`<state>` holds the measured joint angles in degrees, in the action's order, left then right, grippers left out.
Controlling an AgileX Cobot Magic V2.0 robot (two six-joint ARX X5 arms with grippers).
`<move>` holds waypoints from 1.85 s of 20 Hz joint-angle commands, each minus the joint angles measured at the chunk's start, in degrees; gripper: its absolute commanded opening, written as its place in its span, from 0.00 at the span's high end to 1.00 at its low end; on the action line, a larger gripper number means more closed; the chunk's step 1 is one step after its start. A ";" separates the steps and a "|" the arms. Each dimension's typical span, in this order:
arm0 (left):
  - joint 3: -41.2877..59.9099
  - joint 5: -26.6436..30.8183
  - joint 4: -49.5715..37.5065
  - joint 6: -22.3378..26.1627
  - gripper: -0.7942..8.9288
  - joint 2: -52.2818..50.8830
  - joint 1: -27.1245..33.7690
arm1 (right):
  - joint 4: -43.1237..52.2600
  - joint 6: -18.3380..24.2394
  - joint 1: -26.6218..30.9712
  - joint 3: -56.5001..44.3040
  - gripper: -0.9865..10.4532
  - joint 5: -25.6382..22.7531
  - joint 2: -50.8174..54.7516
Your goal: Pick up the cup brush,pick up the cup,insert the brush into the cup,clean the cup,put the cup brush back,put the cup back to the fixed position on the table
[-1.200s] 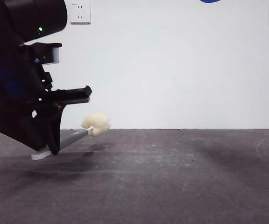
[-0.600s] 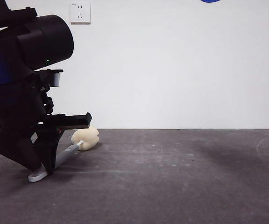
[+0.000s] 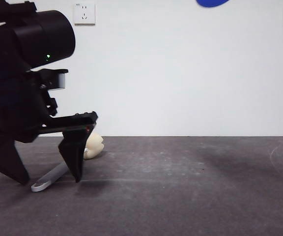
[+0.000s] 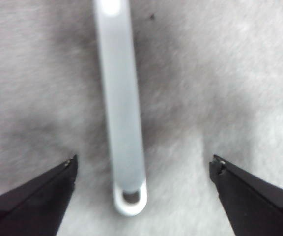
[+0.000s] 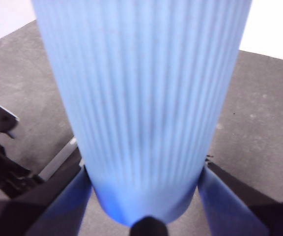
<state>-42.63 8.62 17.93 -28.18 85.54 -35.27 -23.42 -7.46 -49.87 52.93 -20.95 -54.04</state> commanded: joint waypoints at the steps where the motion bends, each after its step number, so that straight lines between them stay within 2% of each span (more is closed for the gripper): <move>1: 0.46 0.31 0.31 2.43 0.46 -3.82 0.11 | 6.40 1.57 0.72 -5.53 0.92 0.07 -1.33; 5: 0.46 -0.17 3.15 3.28 0.46 -11.30 -0.02 | 23.63 3.80 3.10 -15.85 0.92 1.68 -4.72; 8: 0.46 -1.73 6.47 4.48 0.46 -17.49 -0.13 | 32.39 6.05 5.46 -20.33 0.92 2.95 -12.07; 10: 0.46 -1.79 8.63 4.52 0.46 -21.46 -0.52 | 38.56 7.34 6.95 -20.55 0.92 4.57 -18.88; 14: 0.46 -1.42 13.60 5.75 0.46 -28.26 -1.09 | 49.00 6.88 9.57 -20.55 0.92 6.14 -31.26; 18: 0.46 -1.40 16.55 5.73 0.46 -32.98 -1.09 | 56.59 6.88 12.46 -20.55 0.92 7.54 -38.12; 21: 0.46 -1.40 17.94 5.73 0.46 -34.95 -1.09 | 59.04 6.93 14.73 -20.55 0.92 7.93 -40.52; 22: 0.48 -1.40 17.94 5.73 0.46 -35.30 -1.09 | 59.65 6.95 15.58 -20.55 0.92 10.05 -41.29; 26: 0.46 -1.40 17.81 5.73 0.46 -35.50 -1.09 | 61.55 6.38 17.88 -20.55 0.92 13.16 -45.29; 32: 0.46 -1.20 17.70 5.77 0.46 -35.50 -1.09 | 58.31 5.97 18.56 -20.55 0.92 15.08 -47.60; 34: 0.46 -1.20 17.70 5.77 0.46 -35.50 -1.07 | 53.44 5.49 18.53 -20.55 0.86 15.06 -47.58; 37: 0.46 -1.22 17.70 5.77 0.46 -35.50 -1.07 | 49.37 5.49 18.36 -20.55 0.67 15.08 -47.47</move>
<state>-42.63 7.14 35.92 -23.09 50.13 -36.16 29.54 -1.04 -31.42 33.78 -6.15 -100.07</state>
